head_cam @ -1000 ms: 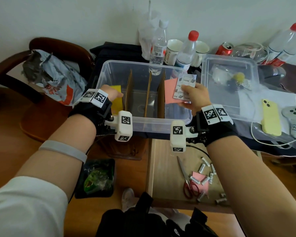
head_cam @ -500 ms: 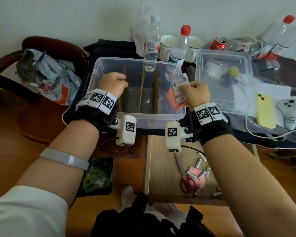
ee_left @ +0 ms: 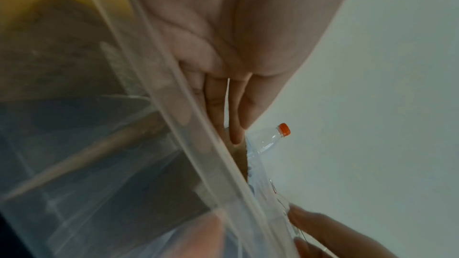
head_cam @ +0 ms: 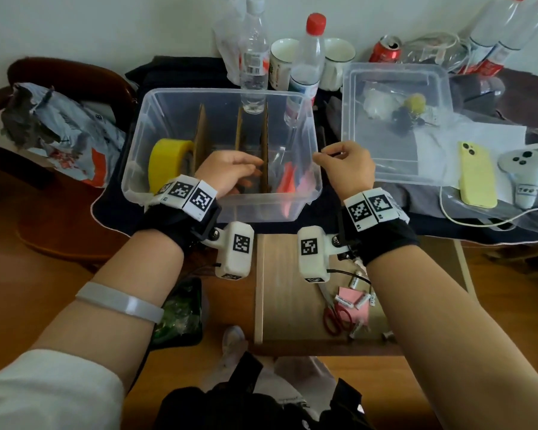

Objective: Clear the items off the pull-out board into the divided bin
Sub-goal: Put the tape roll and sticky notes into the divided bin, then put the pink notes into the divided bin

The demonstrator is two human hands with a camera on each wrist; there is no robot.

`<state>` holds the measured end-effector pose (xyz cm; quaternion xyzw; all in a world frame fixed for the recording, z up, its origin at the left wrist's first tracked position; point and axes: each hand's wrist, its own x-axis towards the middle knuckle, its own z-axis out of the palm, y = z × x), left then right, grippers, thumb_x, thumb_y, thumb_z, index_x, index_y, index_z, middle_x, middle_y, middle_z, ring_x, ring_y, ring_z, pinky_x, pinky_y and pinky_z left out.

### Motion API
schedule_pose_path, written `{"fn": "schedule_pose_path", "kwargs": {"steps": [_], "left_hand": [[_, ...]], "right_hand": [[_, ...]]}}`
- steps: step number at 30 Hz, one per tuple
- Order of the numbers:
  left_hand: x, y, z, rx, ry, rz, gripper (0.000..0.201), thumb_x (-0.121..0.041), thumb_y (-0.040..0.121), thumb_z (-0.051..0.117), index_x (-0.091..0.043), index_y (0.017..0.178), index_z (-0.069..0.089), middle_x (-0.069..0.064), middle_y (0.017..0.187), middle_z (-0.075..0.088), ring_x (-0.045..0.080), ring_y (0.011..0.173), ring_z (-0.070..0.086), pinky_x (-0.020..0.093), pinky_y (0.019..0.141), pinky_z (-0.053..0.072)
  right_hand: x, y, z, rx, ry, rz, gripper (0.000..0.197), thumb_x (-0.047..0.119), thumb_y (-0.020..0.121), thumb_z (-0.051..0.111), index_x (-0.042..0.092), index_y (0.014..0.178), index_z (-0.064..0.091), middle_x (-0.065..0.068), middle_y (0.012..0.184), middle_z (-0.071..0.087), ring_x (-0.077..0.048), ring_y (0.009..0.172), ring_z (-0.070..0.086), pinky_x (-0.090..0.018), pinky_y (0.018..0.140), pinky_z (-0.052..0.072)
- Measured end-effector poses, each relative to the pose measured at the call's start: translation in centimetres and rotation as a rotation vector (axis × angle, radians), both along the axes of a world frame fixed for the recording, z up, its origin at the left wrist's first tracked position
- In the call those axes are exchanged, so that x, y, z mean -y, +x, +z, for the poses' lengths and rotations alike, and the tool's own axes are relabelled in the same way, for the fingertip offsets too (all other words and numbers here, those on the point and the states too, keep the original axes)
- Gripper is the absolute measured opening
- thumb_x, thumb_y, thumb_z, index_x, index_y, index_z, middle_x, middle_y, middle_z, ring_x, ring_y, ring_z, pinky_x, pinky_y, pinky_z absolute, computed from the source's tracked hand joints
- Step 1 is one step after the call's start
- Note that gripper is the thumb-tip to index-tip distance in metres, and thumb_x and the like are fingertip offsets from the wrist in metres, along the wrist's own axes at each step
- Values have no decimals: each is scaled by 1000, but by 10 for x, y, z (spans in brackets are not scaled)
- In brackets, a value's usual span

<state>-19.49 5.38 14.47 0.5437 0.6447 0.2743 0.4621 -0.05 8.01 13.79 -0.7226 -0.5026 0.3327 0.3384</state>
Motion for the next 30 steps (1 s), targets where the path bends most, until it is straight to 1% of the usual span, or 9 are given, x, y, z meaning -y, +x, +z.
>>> {"fn": "schedule_pose_path", "kwargs": {"steps": [3,5,7,11,15,20,22,26,30], "left_hand": [[9,8,4,52,243,173,22,-10,89,49,-26,87,64,-9,76,64,2,59,52,15,53,40],[19,19,11,195,343,188,27,-6,87,49,-29,79,61,-14,62,62,1,51,48,14,47,37],[29,44,16,327,340,71,27,-3,88,48,-25,82,62,-13,60,63,2,51,50,16,47,39],[38,107,-4,492,160,-225,23,-4,88,47,-20,87,64,-8,64,67,6,53,58,19,48,44],[47,153,-67,410,-135,-318,24,-3,92,48,-22,88,63,-10,65,69,1,55,62,16,51,47],[59,183,-155,221,-513,-185,19,0,92,46,-15,95,58,-4,77,60,2,59,57,7,41,41],[64,190,-188,177,-639,-94,18,-2,92,46,-14,93,59,-3,76,56,-2,45,56,8,37,38],[69,204,-234,45,-750,-106,34,-2,94,41,-5,126,52,-7,72,46,-11,28,48,6,34,37],[65,215,-248,-10,-815,-203,35,2,92,45,-29,75,49,-8,72,47,0,43,58,9,41,42]], "right_hand": [[8,25,-12,-63,-10,46,2,20,78,67,21,77,65,9,66,57,-11,69,57,-24,67,48],[14,48,-20,-115,-43,132,16,14,80,65,25,70,60,6,64,58,-8,56,53,-17,54,47],[21,70,-28,-160,-112,250,21,10,83,63,25,70,59,3,64,60,-3,47,51,-14,45,44],[34,108,-55,-146,-292,417,18,8,84,63,24,75,60,2,67,61,0,47,53,-16,49,45],[49,138,-99,-123,-452,447,21,3,82,63,23,74,60,1,67,57,-9,58,52,-19,54,44],[65,164,-161,0,-699,509,12,8,80,67,17,86,63,-1,86,62,-17,82,60,-28,73,51],[69,170,-179,54,-795,497,15,11,80,67,19,92,64,-2,95,61,-17,83,60,-27,72,50],[82,176,-214,183,-916,452,37,16,84,62,8,120,60,-10,117,62,-27,111,59,-23,71,45],[84,176,-233,264,-947,418,46,17,81,66,6,124,56,-14,127,60,-32,115,60,-39,92,52]]}}
